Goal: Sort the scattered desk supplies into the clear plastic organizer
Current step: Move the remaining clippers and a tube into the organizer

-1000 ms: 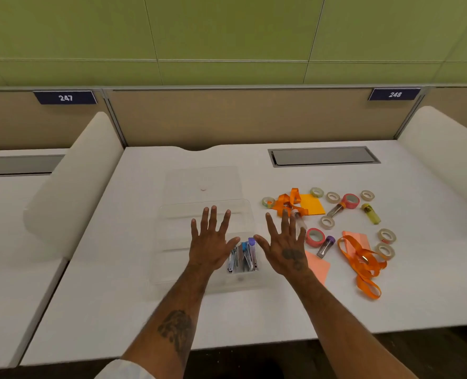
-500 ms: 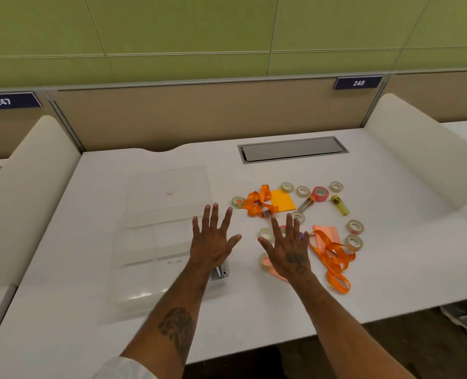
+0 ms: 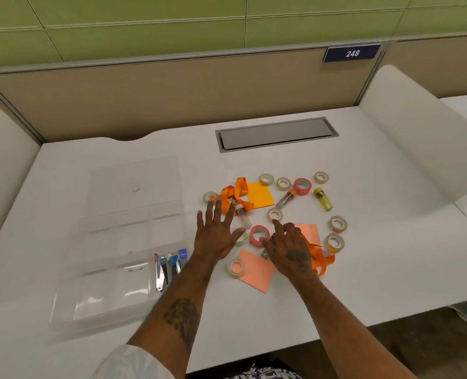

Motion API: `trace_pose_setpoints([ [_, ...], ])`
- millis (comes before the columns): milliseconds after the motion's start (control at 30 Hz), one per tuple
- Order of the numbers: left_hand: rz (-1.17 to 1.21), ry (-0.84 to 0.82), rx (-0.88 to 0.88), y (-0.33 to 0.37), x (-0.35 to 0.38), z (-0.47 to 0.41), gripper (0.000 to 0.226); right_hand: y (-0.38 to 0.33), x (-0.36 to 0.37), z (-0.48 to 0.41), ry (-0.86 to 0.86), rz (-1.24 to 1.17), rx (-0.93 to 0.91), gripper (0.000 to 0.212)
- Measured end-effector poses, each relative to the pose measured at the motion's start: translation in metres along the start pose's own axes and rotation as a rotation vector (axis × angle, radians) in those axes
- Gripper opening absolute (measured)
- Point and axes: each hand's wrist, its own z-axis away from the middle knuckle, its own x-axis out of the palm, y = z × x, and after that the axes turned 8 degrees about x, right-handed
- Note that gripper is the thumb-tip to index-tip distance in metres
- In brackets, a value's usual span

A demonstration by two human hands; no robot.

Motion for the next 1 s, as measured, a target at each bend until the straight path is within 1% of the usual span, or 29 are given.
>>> trace_pose_setpoints([
  [67,-0.007,-0.021,-0.017,0.006,0.002,-0.007,0.083,0.005,0.002,-0.006,-0.047,-0.019,-0.005,0.066],
  [133,-0.001,-0.043,-0.027,0.011,0.002,-0.014,0.083,0.009,0.002,-0.013,-0.122,-0.068,0.029,0.068],
  [267,0.084,-0.059,-0.047,0.019,-0.005,-0.026,0.079,0.012,0.003,-0.025,-0.217,-0.068,0.046,0.075],
  [367,0.116,-0.079,-0.086,0.024,-0.01,-0.035,0.077,0.014,0.005,-0.034,-0.268,-0.075,0.049,0.076],
  [533,0.16,-0.076,-0.133,0.028,-0.008,-0.048,0.069,0.014,0.002,-0.05,-0.436,-0.158,0.098,0.084],
  [633,0.193,-0.097,-0.173,0.029,-0.004,-0.055,0.069,0.016,0.002,-0.053,-0.493,-0.17,0.078,0.081],
  [733,0.213,-0.121,-0.203,0.03,-0.001,-0.062,0.07,0.018,0.002,-0.057,-0.537,-0.197,0.077,0.073],
  [867,0.21,-0.152,-0.231,0.033,0.001,-0.07,0.071,0.019,-0.001,-0.065,-0.583,-0.15,0.041,0.063],
  [933,0.2,-0.168,-0.247,0.035,0.0,-0.073,0.071,0.02,-0.006,-0.071,-0.576,-0.157,0.055,0.055],
  [1000,0.203,-0.175,-0.267,0.037,0.0,-0.077,0.071,0.022,-0.013,-0.076,-0.52,-0.205,0.077,0.05],
])
